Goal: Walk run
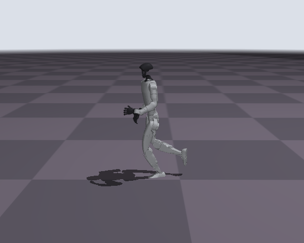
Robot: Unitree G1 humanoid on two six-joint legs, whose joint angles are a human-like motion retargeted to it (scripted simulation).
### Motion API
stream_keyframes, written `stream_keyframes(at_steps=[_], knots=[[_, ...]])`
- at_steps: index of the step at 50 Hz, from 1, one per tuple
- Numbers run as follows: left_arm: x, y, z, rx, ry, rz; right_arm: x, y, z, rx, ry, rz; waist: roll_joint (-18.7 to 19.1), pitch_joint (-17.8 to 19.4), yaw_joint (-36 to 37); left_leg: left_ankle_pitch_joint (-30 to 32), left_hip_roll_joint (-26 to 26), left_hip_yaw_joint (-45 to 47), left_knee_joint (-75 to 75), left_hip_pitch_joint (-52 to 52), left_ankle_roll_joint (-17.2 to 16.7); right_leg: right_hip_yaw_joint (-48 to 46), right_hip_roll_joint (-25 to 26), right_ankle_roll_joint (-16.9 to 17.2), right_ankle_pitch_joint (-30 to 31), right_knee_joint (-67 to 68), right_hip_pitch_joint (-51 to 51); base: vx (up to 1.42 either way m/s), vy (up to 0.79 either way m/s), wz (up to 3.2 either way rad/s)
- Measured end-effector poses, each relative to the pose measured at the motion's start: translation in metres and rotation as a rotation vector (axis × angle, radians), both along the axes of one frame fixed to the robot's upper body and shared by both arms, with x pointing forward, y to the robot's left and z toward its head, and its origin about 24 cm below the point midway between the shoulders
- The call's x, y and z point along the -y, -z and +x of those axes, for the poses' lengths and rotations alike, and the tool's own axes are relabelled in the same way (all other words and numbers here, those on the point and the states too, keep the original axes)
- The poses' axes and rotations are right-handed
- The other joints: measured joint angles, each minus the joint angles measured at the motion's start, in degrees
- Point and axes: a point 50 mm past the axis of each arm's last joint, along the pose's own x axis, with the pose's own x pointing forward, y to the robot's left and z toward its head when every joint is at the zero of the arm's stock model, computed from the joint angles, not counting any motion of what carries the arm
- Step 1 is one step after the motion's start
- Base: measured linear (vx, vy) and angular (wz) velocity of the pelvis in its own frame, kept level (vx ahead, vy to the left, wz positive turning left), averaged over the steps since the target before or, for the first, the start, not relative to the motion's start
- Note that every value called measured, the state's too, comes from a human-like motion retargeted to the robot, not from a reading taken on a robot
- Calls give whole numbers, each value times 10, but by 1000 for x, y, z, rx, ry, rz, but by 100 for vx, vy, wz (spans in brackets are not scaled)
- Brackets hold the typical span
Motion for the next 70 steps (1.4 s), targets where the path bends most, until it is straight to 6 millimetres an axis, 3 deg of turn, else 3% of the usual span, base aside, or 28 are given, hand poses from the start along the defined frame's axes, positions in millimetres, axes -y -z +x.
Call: stream_keyframes(at_steps=[2,4,8,10,13,15,17,20,23,27,30,31,32,35,38,40,42,45,48,50,52,55,58,62,63,67,68,70], knots=[[21,-9,6,30,74,12,23,10,-34,-118,-34,-76,-25,-57,-77,-5,-45,50,-82,58,2,-8,-103,-4,-85,116,-196,236,-30,19],[20,-21,7,81,94,37,39,9,-47,-141,0,-103,-40,-82,-150,76,-103,74,-197,141,-17,-14,-183,-20,-161,91,-321,189,-35,54],[23,-18,-7,39,99,-3,55,-11,-43,21,171,-21,-2,-76,-291,428,-76,131,-314,292,-93,-92,-216,-28,-242,-212,-412,191,-41,152],[18,-12,-17,-21,56,-80,61,-29,-19,185,187,20,-12,-66,-342,526,-88,158,-319,342,-70,-32,-198,-1,-272,-380,-424,235,-78,75],[-3,4,-35,-115,-38,-123,36,-35,40,282,63,80,-68,-79,-347,487,-128,228,-217,351,-29,117,-193,-42,-216,-406,-439,190,-68,-68],[-20,23,-51,-193,-113,-113,2,-42,79,309,-72,170,-99,-78,-312,440,-104,323,-71,320,12,162,-177,-114,-328,-299,-427,263,-79,-138],[-26,50,-71,-302,-132,-67,-25,-49,104,299,-161,196,-123,-67,-245,374,-112,323,70,236,57,191,-222,-68,-412,-218,-392,260,-45,-46],[-28,88,-102,-490,-130,9,-56,-60,123,292,-199,255,-129,-55,-138,261,-77,232,199,13,24,151,-192,-28,-446,-279,-253,255,-48,-10],[-40,85,-111,-436,-169,32,-66,-81,129,370,-187,320,-105,-29,-22,204,-45,189,63,-106,-4,91,-83,-2,-265,-462,-70,217,-47,-89],[-83,60,-114,-292,-279,161,-68,-101,128,469,-194,372,-141,13,92,199,-75,134,-246,-140,-66,80,-67,67,68,-545,64,219,-48,-114],[-81,47,-91,-203,-278,124,-42,-90,121,454,-167,213,-123,9,118,199,-43,80,-294,-158,-95,28,-37,36,113,-471,108,216,-30,10],[-77,43,-81,-179,-252,119,-34,-78,114,407,-129,170,-98,14,113,249,-41,73,-261,-147,-36,19,-21,14,109,-402,109,203,-32,97],[-74,38,-72,-156,-229,121,-31,-65,106,356,-101,149,-76,16,93,251,-35,54,-208,-140,4,4,-5,-2,102,-327,101,177,-45,155],[-59,42,-66,-172,-178,147,-45,-15,57,99,-16,212,-61,20,15,49,17,45,8,-108,4,24,-22,-19,10,-15,-15,285,-55,52],[-53,31,-55,-130,-113,198,-42,10,18,-92,-18,239,-53,-58,-162,1,-54,39,-85,-5,1,8,-117,-16,-103,132,-274,246,-35,70],[-57,9,-47,-17,-92,303,-20,6,5,-46,27,220,-70,-78,-236,79,-130,53,-212,100,-11,8,-205,-44,-172,103,-383,209,-29,53],[-45,1,-46,54,-74,307,2,1,-10,8,125,194,-58,-77,-285,231,-121,74,-265,196,-52,-53,-244,-64,-212,-36,-420,240,-45,111],[-18,2,-53,49,-58,125,27,-8,-34,87,281,181,-56,-78,-341,484,-100,120,-312,300,-94,-42,-214,-17,-241,-332,-433,236,-67,123],[-23,2,-55,-7,-103,40,21,-35,-1,400,485,258,-105,-64,-341,489,-139,181,-261,351,-65,47,-212,-10,-266,-428,-430,176,-66,-56],[-34,14,-60,-62,-168,40,-2,-49,33,528,459,331,-136,-51,-332,440,-131,248,-175,360,-26,103,-221,-110,-172,-400,-409,204,-49,-105],[-42,43,-74,-174,-244,71,-35,-46,59,457,266,379,-165,-58,-271,383,-151,291,-61,310,12,168,-222,-86,-363,-253,-401,263,-44,-120],[-40,83,-101,-329,-250,214,-79,-54,83,395,77,499,-187,-35,-164,284,-153,257,93,148,32,159,-266,-28,-431,-246,-283,276,-37,-31],[-64,78,-114,-257,-289,344,-83,-76,104,443,-118,431,-144,-30,-46,210,-83,210,70,-17,-3,68,-176,5,-323,-384,-121,234,-24,-41],[-91,78,-131,-288,-409,370,-85,-84,111,460,-70,328,-132,-6,57,189,-66,152,-179,-105,-76,68,-90,49,59,-521,45,223,-40,-72],[-94,77,-131,-287,-428,348,-85,-84,110,460,-22,354,-129,-2,77,191,-64,114,-235,-116,-96,40,-83,51,108,-531,78,195,-48,-45],[-82,67,-94,-182,-429,287,-68,-54,92,335,87,328,-67,1,68,221,-9,46,-259,-134,-102,-6,-24,-18,141,-405,127,193,-30,33],[-72,66,-83,-163,-387,282,-55,-42,81,297,128,271,-50,11,62,240,-18,42,-212,-126,-38,7,-20,-19,133,-326,115,246,-20,64],[-58,62,-63,-139,-329,272,-41,-17,53,209,191,172,-40,13,6,127,-20,-21,-34,-147,-3,8,-34,-18,101,-137,43,285,-31,53]])
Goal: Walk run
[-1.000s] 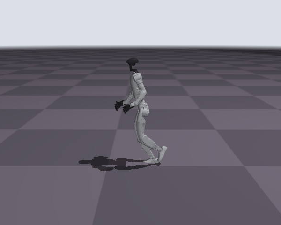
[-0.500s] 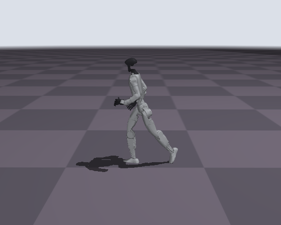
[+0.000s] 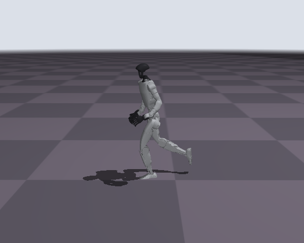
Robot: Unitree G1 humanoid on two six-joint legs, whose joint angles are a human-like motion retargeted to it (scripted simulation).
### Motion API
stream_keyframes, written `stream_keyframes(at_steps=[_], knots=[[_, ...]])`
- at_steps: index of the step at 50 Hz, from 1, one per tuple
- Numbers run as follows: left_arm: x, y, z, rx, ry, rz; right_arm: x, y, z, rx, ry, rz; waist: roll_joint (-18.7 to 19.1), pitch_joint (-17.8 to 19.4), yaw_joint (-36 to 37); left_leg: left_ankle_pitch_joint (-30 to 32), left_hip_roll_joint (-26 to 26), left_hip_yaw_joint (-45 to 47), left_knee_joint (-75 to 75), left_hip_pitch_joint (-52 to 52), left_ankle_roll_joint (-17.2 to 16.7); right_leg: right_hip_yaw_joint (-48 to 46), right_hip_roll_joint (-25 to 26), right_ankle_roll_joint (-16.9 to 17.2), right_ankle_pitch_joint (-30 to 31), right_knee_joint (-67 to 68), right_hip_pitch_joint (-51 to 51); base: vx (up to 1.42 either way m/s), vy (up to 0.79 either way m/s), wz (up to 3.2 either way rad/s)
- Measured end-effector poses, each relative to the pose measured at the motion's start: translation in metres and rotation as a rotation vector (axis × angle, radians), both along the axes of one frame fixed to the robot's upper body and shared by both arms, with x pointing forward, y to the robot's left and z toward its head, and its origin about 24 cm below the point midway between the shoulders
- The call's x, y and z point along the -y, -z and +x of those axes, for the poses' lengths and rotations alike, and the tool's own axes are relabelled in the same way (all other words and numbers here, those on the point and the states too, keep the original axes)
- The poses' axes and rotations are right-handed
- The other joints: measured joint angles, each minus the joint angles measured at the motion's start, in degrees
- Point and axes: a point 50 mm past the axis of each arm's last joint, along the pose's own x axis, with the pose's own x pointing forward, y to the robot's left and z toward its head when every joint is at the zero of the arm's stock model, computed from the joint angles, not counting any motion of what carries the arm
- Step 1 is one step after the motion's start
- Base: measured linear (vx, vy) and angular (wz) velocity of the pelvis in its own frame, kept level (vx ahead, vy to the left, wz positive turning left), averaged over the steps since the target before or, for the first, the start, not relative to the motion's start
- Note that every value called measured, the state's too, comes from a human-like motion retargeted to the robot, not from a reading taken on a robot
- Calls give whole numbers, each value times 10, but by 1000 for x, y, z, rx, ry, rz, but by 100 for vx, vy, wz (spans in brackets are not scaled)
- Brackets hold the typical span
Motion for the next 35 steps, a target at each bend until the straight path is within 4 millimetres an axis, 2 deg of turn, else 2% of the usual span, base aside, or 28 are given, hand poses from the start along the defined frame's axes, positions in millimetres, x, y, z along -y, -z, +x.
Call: stream_keyframes(at_steps=[1,2,3,5,7,8,10,12,13,15,16,17,18,19,20,21,22,23,25,28,29,30,32,33,34,35], knots=[[12,5,4,-19,27,-18,7,18,-26,-110,44,-33,0,3,-16,-55,38,55,36,48,4,19,-22,-8,-42,94,-49,321,-34,-13],[22,8,7,-36,59,-37,11,33,-49,-220,84,-42,1,-2,-38,-98,49,86,51,91,8,29,-44,-15,-87,171,-108,277,-24,-31],[31,7,10,-50,99,-63,13,44,-65,-331,122,-1,5,-23,-74,-119,9,68,26,123,11,19,-66,-20,-139,215,-187,199,-14,-1],[47,1,15,-78,182,-141,30,55,-83,-502,114,203,-31,-71,-138,-119,-59,107,-62,191,9,24,-152,-34,-241,242,-338,152,-10,21],[53,-7,14,-71,217,-228,57,51,-88,-485,158,233,-34,-86,-200,-29,-113,109,-186,304,-9,-3,-188,-46,-309,153,-415,223,-27,68],[58,-9,13,-59,218,-269,71,45,-88,-437,166,194,-27,-86,-228,41,-117,106,-218,354,-28,-20,-185,-44,-324,78,-438,269,-37,91],[63,-16,14,-26,202,-330,98,32,-90,-353,155,100,-13,-80,-281,231,-116,121,-261,432,-77,-40,-159,-22,-328,-120,-457,227,-31,87],[57,-22,17,-13,183,-328,112,20,-88,-277,145,52,-22,-76,-310,330,-117,184,-269,493,-97,-12,-149,-1,-333,-273,-451,161,-29,18],[51,-24,17,-26,180,-302,110,15,-82,-227,149,55,-36,-75,-311,341,-131,192,-252,508,-93,13,-150,-7,-329,-304,-452,169,-46,-38],[39,-20,12,-73,154,-260,93,11,-63,-148,169,98,-80,-71,-315,320,-142,236,-178,526,-64,78,-174,-6,-291,-300,-440,190,-55,-49],[37,-10,5,-114,129,-265,82,14,-55,-144,174,137,-101,-72,-299,290,-123,293,-120,531,-33,115,-176,-47,-324,-259,-430,253,-62,-78],[35,1,-4,-160,107,-272,69,17,-48,-146,169,179,-123,-73,-277,262,-114,341,-65,531,-1,146,-185,-71,-364,-207,-422,284,-64,-136],[34,13,-14,-213,87,-283,55,20,-39,-162,142,223,-145,-76,-242,239,-127,372,-18,519,31,161,-211,-59,-419,-132,-418,262,-44,-87],[35,25,-24,-268,86,-282,44,22,-31,-181,135,269,-150,-65,-219,212,-116,350,51,475,47,154,-233,-42,-458,-90,-392,248,-25,19],[37,35,-35,-324,95,-277,35,24,-23,-202,135,319,-146,-45,-202,183,-93,301,131,415,55,135,-252,-22,-488,-65,-354,255,-22,47],[39,42,-43,-358,83,-285,21,20,-9,-192,70,358,-150,-45,-158,154,-78,317,159,352,46,144,-245,-4,-502,-78,-324,251,-25,-2],[38,47,-50,-380,74,-289,10,13,4,-177,-5,389,-142,-44,-120,125,-52,324,180,289,36,134,-226,8,-505,-105,-284,230,-24,-72],[31,47,-54,-377,69,-285,4,3,16,-152,-97,404,-110,-43,-94,97,-5,312,188,228,27,87,-184,10,-482,-158,-226,188,-14,-48],[13,42,-63,-351,50,-253,-16,-12,29,-140,-285,364,-47,-41,-51,66,46,258,136,127,-7,23,-79,18,-379,-293,-100,146,-15,-49],[-16,34,-76,-330,-5,-182,-29,-38,43,-14,-425,265,-36,-29,11,77,9,195,-109,82,-76,34,-17,49,-159,-370,12,198,-31,-61],[-21,32,-78,-321,-26,-180,-28,-46,48,41,-418,240,-37,-27,31,77,0,162,-177,77,-97,36,-9,53,-114,-370,37,165,-32,-66],[-25,30,-79,-310,-46,-187,-26,-53,52,92,-399,218,-39,-26,50,76,-4,128,-236,73,-115,39,-5,56,-84,-361,58,143,-29,-43],[-22,23,-68,-256,-48,-223,-17,-60,54,143,-347,199,-27,-26,74,86,12,99,-257,57,-137,-13,-3,26,-75,-293,79,176,-30,9],[-21,20,-61,-229,-41,-231,-12,-57,51,132,-314,202,-7,-22,81,115,19,97,-239,59,-116,-24,13,7,-79,-241,86,189,-36,69],[-19,18,-55,-205,-42,-243,-4,-50,45,101,-285,205,3,-22,75,101,9,93,-181,54,-47,-35,14,-2,-87,-178,79,183,-41,112],[-18,17,-50,-183,-46,-257,4,-42,37,60,-258,208,7,-24,61,65,-10,88,-103,47,46,-47,9,-5,-97,-108,65,237,-52,98]])
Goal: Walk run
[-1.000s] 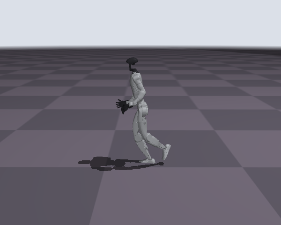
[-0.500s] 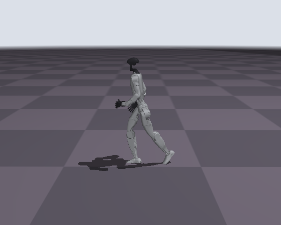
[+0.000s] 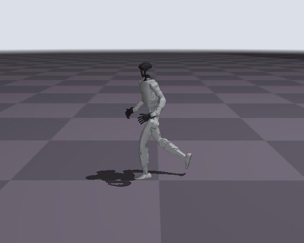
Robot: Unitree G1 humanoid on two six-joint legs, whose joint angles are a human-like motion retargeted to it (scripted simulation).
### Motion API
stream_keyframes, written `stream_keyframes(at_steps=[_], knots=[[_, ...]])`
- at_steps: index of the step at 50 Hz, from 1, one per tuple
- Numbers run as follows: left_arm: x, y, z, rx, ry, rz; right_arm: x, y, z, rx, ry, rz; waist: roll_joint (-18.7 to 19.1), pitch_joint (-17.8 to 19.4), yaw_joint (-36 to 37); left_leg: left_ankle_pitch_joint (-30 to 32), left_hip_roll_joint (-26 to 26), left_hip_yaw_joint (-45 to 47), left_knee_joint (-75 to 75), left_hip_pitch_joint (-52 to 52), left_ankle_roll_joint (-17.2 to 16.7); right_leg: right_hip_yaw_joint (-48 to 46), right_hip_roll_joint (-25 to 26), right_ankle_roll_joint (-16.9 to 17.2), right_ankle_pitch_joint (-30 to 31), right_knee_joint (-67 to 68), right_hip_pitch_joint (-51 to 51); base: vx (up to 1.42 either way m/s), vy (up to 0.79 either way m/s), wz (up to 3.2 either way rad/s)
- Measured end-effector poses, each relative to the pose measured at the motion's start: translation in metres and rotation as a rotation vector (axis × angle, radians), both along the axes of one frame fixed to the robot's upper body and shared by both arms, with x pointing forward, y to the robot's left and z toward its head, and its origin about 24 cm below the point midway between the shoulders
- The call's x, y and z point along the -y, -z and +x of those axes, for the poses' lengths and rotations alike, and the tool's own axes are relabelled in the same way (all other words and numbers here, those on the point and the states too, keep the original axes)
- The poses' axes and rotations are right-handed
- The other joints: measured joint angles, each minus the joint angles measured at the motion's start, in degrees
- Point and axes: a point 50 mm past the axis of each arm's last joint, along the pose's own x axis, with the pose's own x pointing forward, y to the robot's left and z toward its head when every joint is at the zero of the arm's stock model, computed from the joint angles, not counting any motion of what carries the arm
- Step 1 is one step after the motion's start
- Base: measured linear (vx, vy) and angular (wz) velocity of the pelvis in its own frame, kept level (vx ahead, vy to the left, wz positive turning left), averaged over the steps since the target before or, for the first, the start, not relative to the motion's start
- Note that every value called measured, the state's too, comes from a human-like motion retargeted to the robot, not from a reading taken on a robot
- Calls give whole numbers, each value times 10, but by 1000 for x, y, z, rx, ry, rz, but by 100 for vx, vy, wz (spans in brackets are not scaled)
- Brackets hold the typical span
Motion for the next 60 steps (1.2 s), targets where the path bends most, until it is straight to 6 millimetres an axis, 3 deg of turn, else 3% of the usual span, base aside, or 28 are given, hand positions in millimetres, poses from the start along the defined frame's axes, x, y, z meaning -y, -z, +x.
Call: stream_keyframes(at_steps=[2,4,5,6,9,12,13,15,17,18,19,20,22,25,31,33,35,36,37,38,40,43,45,48,52,55,57,60], knots=[[17,16,7,37,-111,-65,3,36,-29,-170,62,-43,0,3,-33,-76,31,-58,131,-8,-52,29,-21,-31,-83,183,-81,282,-59,37],[37,21,20,117,-204,-119,-6,70,-62,-361,71,-108,15,-19,-110,-144,38,-41,143,49,-50,28,-39,-35,-148,273,-202,175,-32,30],[45,18,31,148,-195,-126,-3,79,-74,-430,55,-123,18,-27,-151,-160,37,-13,130,75,-44,28,-66,-27,-180,293,-268,135,-18,19],[53,10,42,183,-171,-137,5,79,-80,-432,74,-105,0,-29,-170,-153,-1,-13,93,107,-55,39,-108,-30,-209,283,-321,145,-22,-4],[72,-13,59,266,-60,-166,38,71,-97,-352,210,-114,-31,-39,-224,-75,-81,1,-33,232,-64,12,-173,-47,-250,131,-419,146,-22,37],[81,-26,59,243,107,-173,75,61,-120,-277,399,-170,-47,-41,-278,86,-117,-5,-110,351,-85,24,-189,-4,-211,-112,-450,171,-38,126],[80,-31,60,223,156,-161,81,58,-126,-268,428,-178,-56,-41,-280,136,-116,26,-123,385,-88,33,-196,-6,-198,-165,-449,146,-44,35],[74,-43,61,212,227,-120,88,55,-128,-261,432,-196,-86,-39,-277,189,-120,100,-111,436,-87,59,-222,6,-178,-208,-456,153,-54,-16],[68,-55,65,233,247,-92,88,53,-118,-248,399,-215,-129,-36,-279,178,-142,136,-30,451,-76,104,-255,2,-129,-184,-457,148,-44,-17],[65,-57,64,233,248,-86,85,55,-115,-252,388,-220,-143,-41,-274,157,-128,171,29,446,-57,137,-245,-59,-194,-139,-464,163,-42,-31],[63,-54,61,221,242,-81,80,59,-113,-268,375,-223,-151,-45,-265,135,-123,189,85,434,-36,158,-256,-64,-240,-79,-470,179,-43,-46],[60,-48,56,203,234,-78,75,63,-113,-289,360,-224,-155,-49,-254,112,-122,197,139,419,-15,173,-276,-41,-277,-12,-477,165,-31,20],[62,-19,42,117,215,-59,65,78,-108,-379,382,-186,-144,-24,-224,66,-87,134,260,336,-22,123,-303,-12,-328,32,-413,137,-25,51],[61,24,15,-73,118,-59,26,81,-82,-424,229,-110,-119,-18,-189,5,-73,118,273,204,-34,100,-247,6,-354,3,-346,113,-34,-24],[25,44,-30,-174,-51,-19,-8,42,-25,-154,12,-101,-54,6,-88,-4,-24,107,5,76,-108,60,-88,34,-267,-181,-166,91,-23,-76],[18,49,-39,-207,-87,4,-17,30,-13,-101,-43,-70,-31,14,-59,29,-14,54,-79,60,-131,53,-46,43,-232,-237,-101,95,-13,-88],[17,52,-42,-210,-142,-10,-24,17,-4,-41,-88,-40,-33,17,-46,34,-10,43,-125,54,-116,49,-41,49,-209,-262,-57,109,-6,-61],[17,52,-40,-205,-166,-16,-26,10,-1,-9,-105,-29,-30,18,-40,50,-7,32,-129,54,-128,58,-37,53,-205,-256,-43,122,-1,-64],[17,52,-39,-202,-184,-21,-27,4,2,18,-118,-23,-27,16,-34,81,-3,34,-128,55,-128,67,-33,58,-200,-247,-30,125,0,-70],[18,53,-37,-202,-188,-24,-27,1,2,36,-123,-27,-20,13,-28,140,6,60,-117,57,-100,78,-28,68,-193,-232,-17,121,-2,-38],[22,55,-36,-223,-166,-24,-23,5,-6,27,-116,-48,-19,-8,-35,81,-28,44,-53,48,-16,82,-30,84,-148,-184,-9,120,-5,3],[26,62,-26,-265,-178,-33,-31,36,-26,-120,-121,-107,19,2,-67,18,41,-18,44,47,-63,88,-32,60,-118,15,-54,95,-14,-12],[31,59,-15,-244,-183,-51,-41,55,-41,-249,-130,-117,31,12,-77,-11,67,-3,55,68,-65,79,-46,13,-178,119,-110,55,-21,-61],[37,47,8,-164,-106,-48,-24,63,-53,-313,-5,-58,21,15,-73,-4,65,10,11,93,-73,73,-78,-16,-246,145,-210,39,-18,-42],[54,34,22,-89,-29,-73,6,67,-68,-325,122,-63,-3,20,-121,23,18,26,-82,142,-71,23,-110,6,-284,-33,-272,27,-12,70],[66,21,33,-27,9,-120,26,69,-80,-337,181,-99,-44,43,-160,33,-57,30,-151,197,-58,62,-122,80,-260,-221,-272,17,-12,97],[63,13,39,3,10,-131,27,71,-88,-357,188,-92,-63,51,-173,35,-81,24,-192,238,-56,78,-122,31,-159,-279,-257,24,-25,11],[60,22,26,-74,14,-130,28,84,-115,-479,240,-74,-69,33,-159,39,-87,9,-220,279,-68,39,-104,12,-175,-312,-213,54,-19,33]])
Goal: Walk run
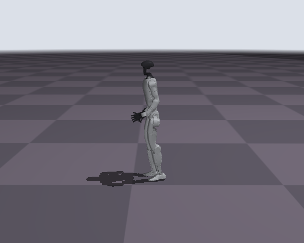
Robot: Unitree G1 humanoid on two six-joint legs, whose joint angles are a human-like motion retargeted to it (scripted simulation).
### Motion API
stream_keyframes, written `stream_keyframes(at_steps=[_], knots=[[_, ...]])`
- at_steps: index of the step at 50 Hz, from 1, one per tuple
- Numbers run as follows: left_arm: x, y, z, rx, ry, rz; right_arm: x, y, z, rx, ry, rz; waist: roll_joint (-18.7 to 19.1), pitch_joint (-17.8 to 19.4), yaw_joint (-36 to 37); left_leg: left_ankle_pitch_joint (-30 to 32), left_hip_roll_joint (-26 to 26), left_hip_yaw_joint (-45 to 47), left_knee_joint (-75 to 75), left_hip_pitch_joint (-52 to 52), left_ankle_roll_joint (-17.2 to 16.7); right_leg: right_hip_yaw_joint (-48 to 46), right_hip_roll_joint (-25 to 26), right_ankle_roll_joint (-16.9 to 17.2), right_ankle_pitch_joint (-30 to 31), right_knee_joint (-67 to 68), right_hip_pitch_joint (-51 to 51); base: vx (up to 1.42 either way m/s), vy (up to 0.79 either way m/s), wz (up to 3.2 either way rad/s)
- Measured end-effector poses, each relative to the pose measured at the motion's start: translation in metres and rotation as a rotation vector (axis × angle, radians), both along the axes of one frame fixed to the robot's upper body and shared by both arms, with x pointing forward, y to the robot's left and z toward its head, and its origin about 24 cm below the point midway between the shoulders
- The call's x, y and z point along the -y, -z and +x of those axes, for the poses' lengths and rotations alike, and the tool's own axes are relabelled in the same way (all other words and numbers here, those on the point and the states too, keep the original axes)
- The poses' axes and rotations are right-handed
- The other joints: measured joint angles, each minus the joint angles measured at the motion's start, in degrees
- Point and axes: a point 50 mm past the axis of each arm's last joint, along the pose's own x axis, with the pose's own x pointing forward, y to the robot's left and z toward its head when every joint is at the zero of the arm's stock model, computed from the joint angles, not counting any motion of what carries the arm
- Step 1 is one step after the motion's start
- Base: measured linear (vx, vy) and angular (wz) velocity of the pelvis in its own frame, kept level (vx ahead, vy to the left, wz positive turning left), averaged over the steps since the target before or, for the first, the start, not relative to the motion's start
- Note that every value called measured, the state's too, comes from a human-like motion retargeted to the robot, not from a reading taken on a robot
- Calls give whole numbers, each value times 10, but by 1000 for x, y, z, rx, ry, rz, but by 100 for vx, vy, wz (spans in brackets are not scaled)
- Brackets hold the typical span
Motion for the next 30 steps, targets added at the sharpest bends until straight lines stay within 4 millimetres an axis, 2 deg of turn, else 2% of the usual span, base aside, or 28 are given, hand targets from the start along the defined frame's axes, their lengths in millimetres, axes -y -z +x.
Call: stream_keyframes(at_steps=[3,5,7,10,14,17,20,23,25,27,28,30], knots=[[19,16,-16,-114,21,-72,-8,1,5,-1,79,48,-3,3,48,4,11,14,-19,23,-22,-31,0,26,13,-33,34,9,-7,20],[28,22,-23,-158,-32,-149,-16,-6,17,65,49,67,2,7,46,0,24,25,-27,41,-30,-31,13,25,9,-47,54,17,-13,-12],[29,26,-30,-189,-59,-195,-19,-12,25,113,-17,54,8,-3,38,-8,28,37,-35,54,-35,-32,23,15,0,-55,64,32,-12,-6],[18,30,-35,-219,-32,-166,-26,-15,35,133,-113,26,19,-15,28,-16,33,47,-43,65,-46,-23,36,8,-9,-61,72,17,-8,-1],[13,29,-33,-218,6,-134,-47,-21,47,164,-110,96,16,-11,5,-39,44,52,-16,67,-57,-20,34,12,-20,-56,81,12,-17,18],[12,24,-25,-188,37,-128,-51,-29,57,223,-104,134,-6,-10,-21,-57,41,55,64,29,-66,-33,10,30,-21,-51,81,2,-16,47],[6,12,-7,-122,89,-95,-49,-38,66,283,-174,117,-26,-1,-30,-11,35,39,196,-51,-100,-24,-16,43,-24,-41,65,-14,-10,-27],[8,2,6,-59,133,-65,-42,-48,72,348,-247,47,-34,0,-7,-40,23,-42,239,-115,-126,19,-26,46,-16,-34,35,-8,-2,-132],[13,-2,10,-34,154,-62,-41,-51,73,371,-283,-1,-33,4,8,-62,0,-117,193,-119,-106,59,-24,54,-8,-33,19,-5,4,-195],[18,-6,15,-8,170,-67,-46,-54,73,385,-301,-7,-33,12,24,-67,-29,-218,144,-109,-108,116,-17,62,-1,-31,3,-6,5,-249],[21,-7,16,3,183,-69,-48,-56,74,388,-301,6,-34,16,34,-60,-44,-267,126,-102,-115,148,-13,66,1,-29,-5,-6,7,-273],[25,-11,18,24,213,-72,-52,-58,75,388,-292,48,-35,22,47,-33,-66,-313,105,-90,-92,209,-7,80,1,-25,-19,-1,8,-264]])
